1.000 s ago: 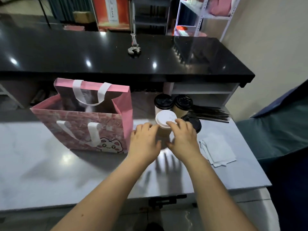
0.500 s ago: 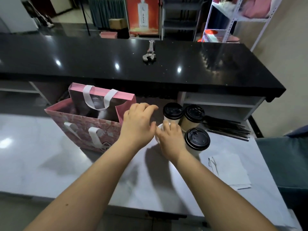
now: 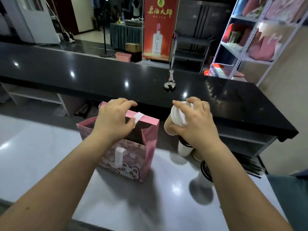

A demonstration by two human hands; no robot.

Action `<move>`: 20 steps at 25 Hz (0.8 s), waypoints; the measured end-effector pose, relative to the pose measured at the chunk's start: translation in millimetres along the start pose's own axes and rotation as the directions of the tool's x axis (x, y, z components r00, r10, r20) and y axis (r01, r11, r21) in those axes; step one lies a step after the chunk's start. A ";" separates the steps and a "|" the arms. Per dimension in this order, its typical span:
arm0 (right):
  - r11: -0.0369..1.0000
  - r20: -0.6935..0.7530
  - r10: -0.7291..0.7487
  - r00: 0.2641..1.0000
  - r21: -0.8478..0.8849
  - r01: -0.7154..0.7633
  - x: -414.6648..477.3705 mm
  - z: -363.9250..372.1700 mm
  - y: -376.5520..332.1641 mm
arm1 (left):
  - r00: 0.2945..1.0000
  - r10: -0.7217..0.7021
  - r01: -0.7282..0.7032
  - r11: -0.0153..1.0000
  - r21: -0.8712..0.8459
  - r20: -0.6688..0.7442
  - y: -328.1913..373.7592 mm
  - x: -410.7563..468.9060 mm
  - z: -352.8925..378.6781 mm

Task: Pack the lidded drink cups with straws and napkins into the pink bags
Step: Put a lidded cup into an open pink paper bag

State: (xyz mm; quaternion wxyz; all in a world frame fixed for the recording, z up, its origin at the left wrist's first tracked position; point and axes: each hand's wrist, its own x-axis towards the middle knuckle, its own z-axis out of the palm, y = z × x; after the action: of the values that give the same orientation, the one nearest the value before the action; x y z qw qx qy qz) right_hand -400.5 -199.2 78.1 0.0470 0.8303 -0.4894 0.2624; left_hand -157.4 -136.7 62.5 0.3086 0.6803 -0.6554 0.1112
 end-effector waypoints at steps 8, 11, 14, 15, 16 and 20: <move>0.981 0.028 0.030 0.999 0.193 -0.035 51.8 -13.6 -105.2 | 0.875 0.117 -0.052 0.987 -0.149 0.469 -116.7 32.2 -16.1; 0.987 0.136 -0.007 0.991 0.163 -0.015 61.7 12.9 -152.3 | 0.773 0.235 -0.184 0.972 -0.147 0.589 -142.3 45.6 -12.6; 0.998 0.202 0.023 0.979 0.060 -0.036 55.8 46.8 -182.5 | 0.677 0.361 -0.274 0.932 -0.236 0.641 -155.7 50.6 -3.7; 1.000 0.195 0.019 0.981 0.013 -0.022 49.5 56.4 -187.9 | 0.652 0.378 -0.279 0.926 -0.256 0.657 -158.0 50.6 0.0; 0.999 0.184 0.003 0.983 -0.040 0.005 42.5 66.0 -192.5 | 0.627 0.382 -0.272 0.924 -0.269 0.679 -161.3 50.7 4.5; 0.981 0.203 -0.120 0.972 -0.124 0.148 20.9 91.5 -189.1 | 0.579 0.420 -0.363 0.900 -0.240 0.699 -165.3 51.3 13.3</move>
State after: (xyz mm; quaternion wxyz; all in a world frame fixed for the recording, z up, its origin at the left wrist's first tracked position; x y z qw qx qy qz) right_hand -198.5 -148.7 43.5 0.0743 0.8779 -0.4514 0.1416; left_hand 3.9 -194.6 35.3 0.0099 0.4935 -0.8599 -0.1300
